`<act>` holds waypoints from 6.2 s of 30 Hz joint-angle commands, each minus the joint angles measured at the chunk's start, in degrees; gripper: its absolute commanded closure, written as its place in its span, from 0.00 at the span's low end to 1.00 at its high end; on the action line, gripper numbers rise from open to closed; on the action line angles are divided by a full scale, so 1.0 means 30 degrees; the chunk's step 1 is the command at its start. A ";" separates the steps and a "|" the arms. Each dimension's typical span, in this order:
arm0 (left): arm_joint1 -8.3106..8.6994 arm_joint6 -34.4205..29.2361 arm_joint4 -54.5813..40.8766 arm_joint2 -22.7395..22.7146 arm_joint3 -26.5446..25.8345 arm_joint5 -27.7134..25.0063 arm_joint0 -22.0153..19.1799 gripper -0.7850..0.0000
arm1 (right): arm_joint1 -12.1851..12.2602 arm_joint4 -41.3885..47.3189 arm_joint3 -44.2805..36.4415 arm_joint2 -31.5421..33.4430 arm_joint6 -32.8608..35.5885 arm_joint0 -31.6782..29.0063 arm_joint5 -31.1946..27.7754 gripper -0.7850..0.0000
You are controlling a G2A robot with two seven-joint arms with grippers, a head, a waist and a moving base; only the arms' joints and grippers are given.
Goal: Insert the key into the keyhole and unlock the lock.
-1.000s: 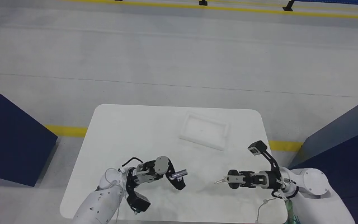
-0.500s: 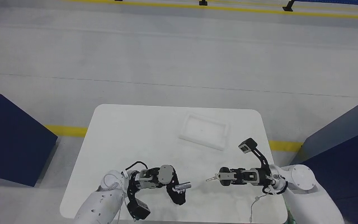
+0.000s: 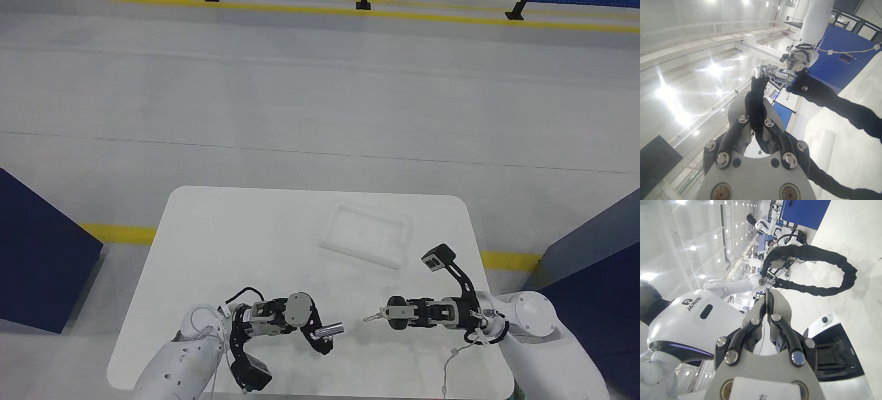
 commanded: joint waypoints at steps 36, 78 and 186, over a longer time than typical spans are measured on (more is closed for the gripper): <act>0.0000 0.0000 0.0000 0.0000 0.0000 0.0000 0.0000 1.00 | -0.0154 -0.0467 -0.2478 -0.0163 -0.2818 -0.2353 -0.1147 1.00; 0.0000 0.0000 0.0000 0.0000 0.0000 0.0000 0.0000 1.00 | -0.0244 -0.1867 -0.3711 -0.0279 -0.4842 -0.3192 -0.0848 1.00; 0.1096 -0.7225 0.3934 -0.1560 -0.3683 0.2910 0.2199 1.00 | -0.0611 -0.3036 -0.4027 -0.1852 -0.7584 -0.2718 0.2203 0.00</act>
